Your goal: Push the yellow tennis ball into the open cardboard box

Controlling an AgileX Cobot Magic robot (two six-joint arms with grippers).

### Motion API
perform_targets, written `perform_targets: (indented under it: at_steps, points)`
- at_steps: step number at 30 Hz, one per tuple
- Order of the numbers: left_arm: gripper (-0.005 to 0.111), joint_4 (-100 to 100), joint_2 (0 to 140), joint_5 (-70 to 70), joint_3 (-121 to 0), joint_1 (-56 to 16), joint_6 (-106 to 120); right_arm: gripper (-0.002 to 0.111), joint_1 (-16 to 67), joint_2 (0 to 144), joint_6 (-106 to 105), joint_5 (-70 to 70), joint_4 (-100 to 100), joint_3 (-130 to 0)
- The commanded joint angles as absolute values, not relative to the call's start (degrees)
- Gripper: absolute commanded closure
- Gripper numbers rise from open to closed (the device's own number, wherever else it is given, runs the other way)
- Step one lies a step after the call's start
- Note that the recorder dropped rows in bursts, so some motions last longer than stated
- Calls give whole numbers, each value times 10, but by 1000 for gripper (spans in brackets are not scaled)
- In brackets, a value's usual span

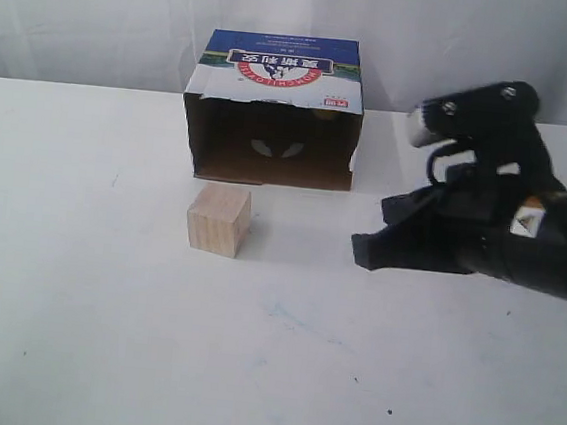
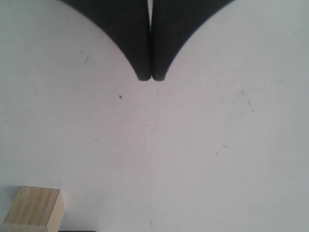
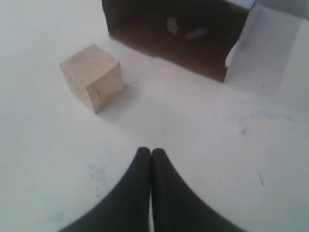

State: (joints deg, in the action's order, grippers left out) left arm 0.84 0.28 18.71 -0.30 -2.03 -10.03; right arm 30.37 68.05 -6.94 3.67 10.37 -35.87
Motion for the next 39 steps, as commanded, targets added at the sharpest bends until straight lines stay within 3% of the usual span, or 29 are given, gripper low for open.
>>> perform_targets:
  at_steps: [1, 9, 16, 26, 39]
  points:
    - [107, 10, 0, 206, 0, -24, -98, 108, 308, 580, -68, -32, 109, -281]
    - [107, 10, 0, 206, 0, -24, -98, 108, 302, 449, -68, -28, 109, -193]
    - [107, 10, 0, 206, 0, -24, -98, 108, 248, 346, -72, 61, 106, -155]
    - [107, 10, 0, 206, 0, -24, -98, 108, 171, 193, -77, 70, 0, -78]
    - [107, 10, 0, 206, 0, -24, -98, 108, 159, 40, -77, 118, 0, 0]
